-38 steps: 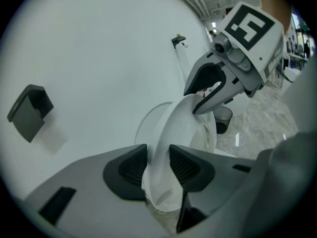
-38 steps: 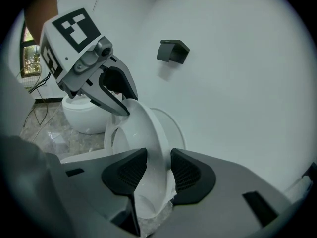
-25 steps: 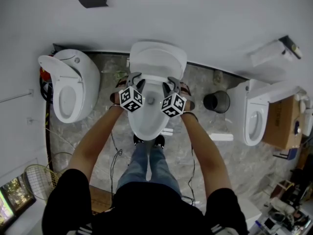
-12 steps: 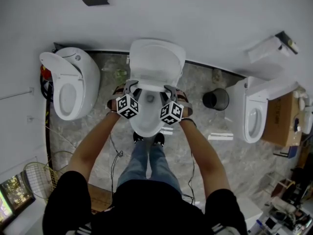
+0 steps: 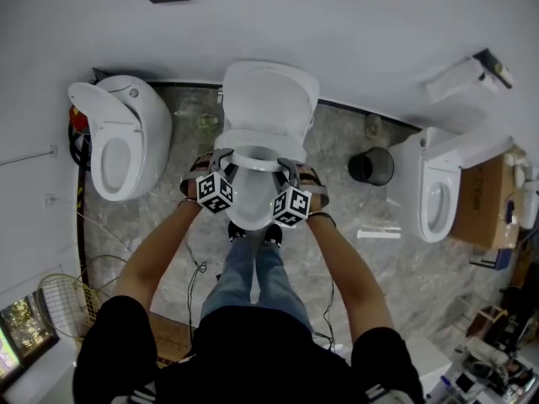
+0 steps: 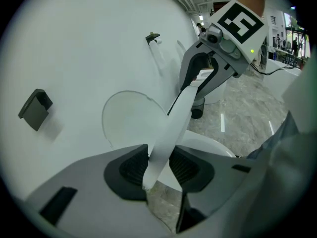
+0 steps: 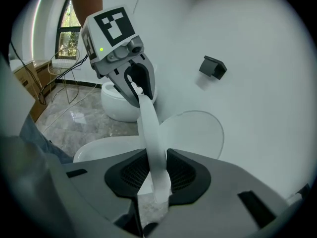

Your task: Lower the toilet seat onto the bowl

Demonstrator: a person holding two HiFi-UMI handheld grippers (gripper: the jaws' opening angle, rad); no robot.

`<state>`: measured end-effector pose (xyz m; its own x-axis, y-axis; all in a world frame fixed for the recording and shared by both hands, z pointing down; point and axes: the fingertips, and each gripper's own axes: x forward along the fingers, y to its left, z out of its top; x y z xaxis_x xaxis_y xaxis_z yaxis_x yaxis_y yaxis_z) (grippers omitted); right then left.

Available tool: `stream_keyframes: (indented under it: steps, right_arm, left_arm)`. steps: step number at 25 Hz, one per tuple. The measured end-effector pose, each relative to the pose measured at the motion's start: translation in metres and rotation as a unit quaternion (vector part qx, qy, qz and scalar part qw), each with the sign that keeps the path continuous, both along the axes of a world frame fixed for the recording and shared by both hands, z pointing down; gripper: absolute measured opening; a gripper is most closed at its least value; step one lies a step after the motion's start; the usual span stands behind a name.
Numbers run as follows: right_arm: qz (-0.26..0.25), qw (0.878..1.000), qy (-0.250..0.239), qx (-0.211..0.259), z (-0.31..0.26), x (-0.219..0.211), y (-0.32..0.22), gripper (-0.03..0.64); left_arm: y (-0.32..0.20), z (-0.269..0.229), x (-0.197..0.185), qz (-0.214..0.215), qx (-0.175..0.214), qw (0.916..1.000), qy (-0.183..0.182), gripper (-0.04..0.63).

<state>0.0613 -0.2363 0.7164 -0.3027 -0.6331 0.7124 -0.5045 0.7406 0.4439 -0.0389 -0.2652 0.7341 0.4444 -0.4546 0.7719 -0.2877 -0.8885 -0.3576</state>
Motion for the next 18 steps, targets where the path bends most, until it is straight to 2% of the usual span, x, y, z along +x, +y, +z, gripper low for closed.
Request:
stream_keyframes:
  steps: [8, 18]
  right_arm:
    - [-0.050, 0.998, 0.035, -0.002, 0.023, -0.013, 0.042, 0.118]
    - [-0.096, 0.993, 0.064, -0.016, 0.052, -0.025, 0.085, 0.127]
  left_arm:
    - [0.038, 0.025, -0.012, 0.040, -0.007, 0.9982, -0.044, 0.133]
    - [0.079, 0.050, -0.021, 0.086, 0.004, 0.9922, -0.090, 0.135]
